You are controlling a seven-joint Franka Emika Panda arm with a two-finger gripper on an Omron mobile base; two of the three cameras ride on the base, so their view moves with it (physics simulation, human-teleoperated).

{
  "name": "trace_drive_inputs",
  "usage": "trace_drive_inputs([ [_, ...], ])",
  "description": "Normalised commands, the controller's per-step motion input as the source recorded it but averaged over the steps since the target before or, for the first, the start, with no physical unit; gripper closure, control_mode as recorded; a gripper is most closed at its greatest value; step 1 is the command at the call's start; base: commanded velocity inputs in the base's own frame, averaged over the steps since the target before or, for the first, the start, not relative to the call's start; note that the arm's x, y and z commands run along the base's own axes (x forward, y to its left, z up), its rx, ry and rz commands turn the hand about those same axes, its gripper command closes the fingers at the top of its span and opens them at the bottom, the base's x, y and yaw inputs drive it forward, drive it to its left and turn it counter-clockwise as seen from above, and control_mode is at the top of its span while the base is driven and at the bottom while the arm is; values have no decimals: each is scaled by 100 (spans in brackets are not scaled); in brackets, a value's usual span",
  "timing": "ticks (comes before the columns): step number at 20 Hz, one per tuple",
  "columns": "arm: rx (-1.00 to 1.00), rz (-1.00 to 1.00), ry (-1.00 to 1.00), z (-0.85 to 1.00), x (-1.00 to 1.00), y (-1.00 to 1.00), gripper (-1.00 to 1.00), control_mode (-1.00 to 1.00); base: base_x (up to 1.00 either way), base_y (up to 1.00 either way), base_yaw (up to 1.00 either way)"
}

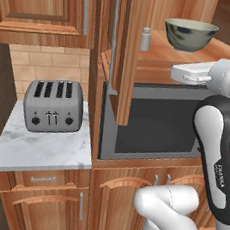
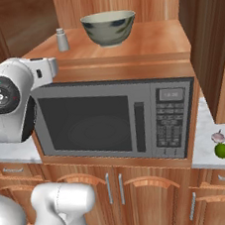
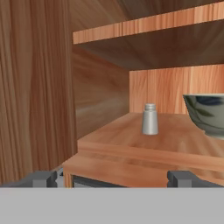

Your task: Open the cabinet. Place the bowl and condiment on the counter. Then place the lime and garlic on the cutting board.

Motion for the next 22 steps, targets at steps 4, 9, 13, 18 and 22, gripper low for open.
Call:
trace_drive_inputs([
  [4, 0, 0, 0, 5, 32, 0, -100, -100, 0, 0, 0],
  [9, 0, 0, 0, 8, 31, 0, -100, -100, 0, 0, 0],
  [13, 0, 0, 0, 8, 33, -3, -100, -100, 0, 0, 0],
  [18, -1, 0, 0, 5, 30, -8, -100, -100, 0, 0, 0],
  [22, -1, 0, 0, 1, 25, -14, -100, -100, 0, 0, 0],
])
